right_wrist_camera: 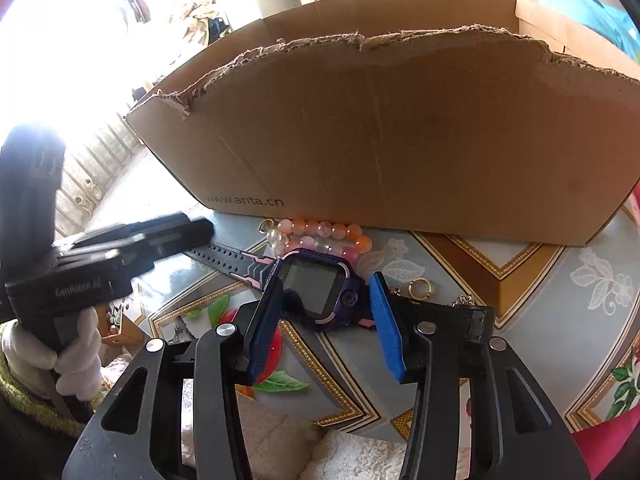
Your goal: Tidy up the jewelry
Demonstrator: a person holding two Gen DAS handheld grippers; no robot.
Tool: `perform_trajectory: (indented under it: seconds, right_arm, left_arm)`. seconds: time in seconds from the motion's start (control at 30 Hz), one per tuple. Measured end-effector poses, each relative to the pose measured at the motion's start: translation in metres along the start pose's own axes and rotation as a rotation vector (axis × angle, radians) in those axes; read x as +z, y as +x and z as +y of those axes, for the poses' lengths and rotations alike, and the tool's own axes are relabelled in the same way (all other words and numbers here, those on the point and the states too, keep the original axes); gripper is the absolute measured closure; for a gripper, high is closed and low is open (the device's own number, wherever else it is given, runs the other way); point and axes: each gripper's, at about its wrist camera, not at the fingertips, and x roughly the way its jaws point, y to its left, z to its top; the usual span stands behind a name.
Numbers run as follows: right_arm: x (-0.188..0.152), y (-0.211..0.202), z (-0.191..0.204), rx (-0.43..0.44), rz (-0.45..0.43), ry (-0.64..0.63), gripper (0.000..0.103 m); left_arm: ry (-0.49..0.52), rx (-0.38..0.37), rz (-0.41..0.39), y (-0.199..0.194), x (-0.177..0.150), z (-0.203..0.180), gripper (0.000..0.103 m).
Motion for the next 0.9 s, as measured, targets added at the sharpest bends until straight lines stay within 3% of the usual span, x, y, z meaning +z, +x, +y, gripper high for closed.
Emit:
perform_trajectory:
  seconds: [0.1,0.17,0.4,0.53,0.63,0.77,0.9]
  right_arm:
    - [-0.003,-0.003,-0.003,0.003,-0.002,-0.002,0.059]
    - [-0.006,-0.004,-0.003,0.002,-0.004,-0.007,0.059]
    - [-0.009,-0.009,-0.010,0.001,-0.006,-0.009,0.059]
    - [-0.010,-0.007,-0.009,-0.001,-0.005,-0.012,0.059]
    - [-0.010,-0.007,-0.009,-0.002,-0.005,-0.013,0.059]
    - [-0.011,-0.005,-0.009,-0.003,-0.005,-0.016,0.059]
    - [-0.011,-0.006,-0.009,-0.004,-0.006,-0.018,0.059]
  left_arm:
    - [0.034,0.101,0.039,0.009,0.000,0.002,0.045]
    - [0.017,0.094,0.048,0.012,-0.002,0.003,0.044]
    - [-0.057,-0.013,0.064,0.012,0.000,0.001,0.042]
    - [-0.148,-0.132,0.078,0.011,-0.002,0.008,0.042]
    - [-0.144,-0.149,0.074,0.010,-0.002,0.005,0.043]
    - [-0.137,-0.170,0.057,0.009,-0.004,0.001,0.058]
    - [-0.070,-0.139,0.035,0.006,-0.006,-0.008,0.071]
